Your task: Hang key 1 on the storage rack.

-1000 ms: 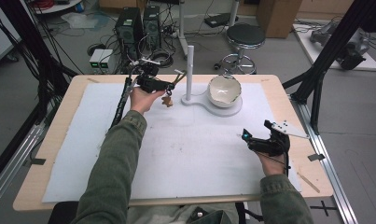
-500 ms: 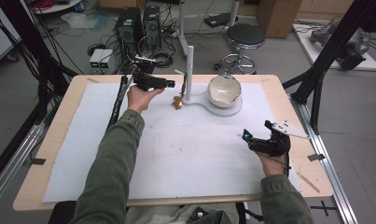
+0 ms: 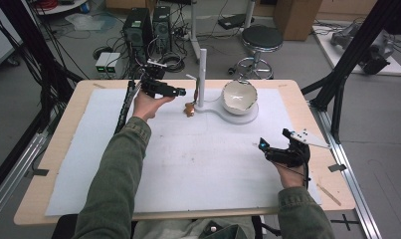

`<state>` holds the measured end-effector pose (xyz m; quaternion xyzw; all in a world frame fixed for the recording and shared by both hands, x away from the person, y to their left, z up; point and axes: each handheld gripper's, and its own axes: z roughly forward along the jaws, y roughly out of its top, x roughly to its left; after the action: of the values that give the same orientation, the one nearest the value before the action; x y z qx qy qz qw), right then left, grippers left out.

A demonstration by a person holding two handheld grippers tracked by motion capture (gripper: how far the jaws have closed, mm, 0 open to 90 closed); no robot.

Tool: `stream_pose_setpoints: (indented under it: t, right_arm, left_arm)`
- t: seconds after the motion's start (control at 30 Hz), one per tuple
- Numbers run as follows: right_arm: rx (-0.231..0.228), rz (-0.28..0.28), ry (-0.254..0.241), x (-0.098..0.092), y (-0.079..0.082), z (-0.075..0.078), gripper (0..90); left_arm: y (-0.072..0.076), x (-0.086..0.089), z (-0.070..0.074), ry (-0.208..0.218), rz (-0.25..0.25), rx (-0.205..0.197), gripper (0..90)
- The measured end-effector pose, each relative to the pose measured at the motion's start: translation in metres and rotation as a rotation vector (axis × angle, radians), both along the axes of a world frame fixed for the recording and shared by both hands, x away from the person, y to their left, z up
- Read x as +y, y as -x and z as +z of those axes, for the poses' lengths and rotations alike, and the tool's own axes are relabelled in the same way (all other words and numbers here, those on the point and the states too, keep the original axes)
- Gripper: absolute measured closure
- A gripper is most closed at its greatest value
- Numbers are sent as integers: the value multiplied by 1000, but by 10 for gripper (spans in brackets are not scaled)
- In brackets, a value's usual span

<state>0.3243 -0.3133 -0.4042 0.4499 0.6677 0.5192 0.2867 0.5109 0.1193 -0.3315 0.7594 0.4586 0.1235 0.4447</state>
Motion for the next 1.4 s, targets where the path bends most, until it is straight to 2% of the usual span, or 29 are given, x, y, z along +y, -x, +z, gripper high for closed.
stream_pose_setpoints:
  t: [0.1, 0.23, 0.4, 0.63, 0.8, 1.07, 1.4]
  right_arm:
    - [-1, 0, 0, 0, 0, 0, 6]
    - [3, -2, -2, 0, 0, 0, 6]
    - [0, -2, 0, 0, 0, 0, 6]
    - [7, -5, -2, 1, 0, 0, 6]
    - [3, -8, -1, 0, 0, 0, 6]
    - [8, -8, -1, 1, 0, 0, 6]
    - [8, -13, 1, 0, 0, 0, 6]
  left_arm:
    - [0, 6, -3, 5, 41, 17, 16]
    - [3, 19, -6, 16, 55, 23, 16]
    - [9, 31, -4, 14, 78, 2, 16]
    - [19, 46, -2, 17, 97, -1, 16]
    - [27, 53, -2, -9, 115, -13, 16]
    - [37, 61, -4, -12, 116, -19, 16]
    - [51, 66, -4, 0, 92, -26, 16]
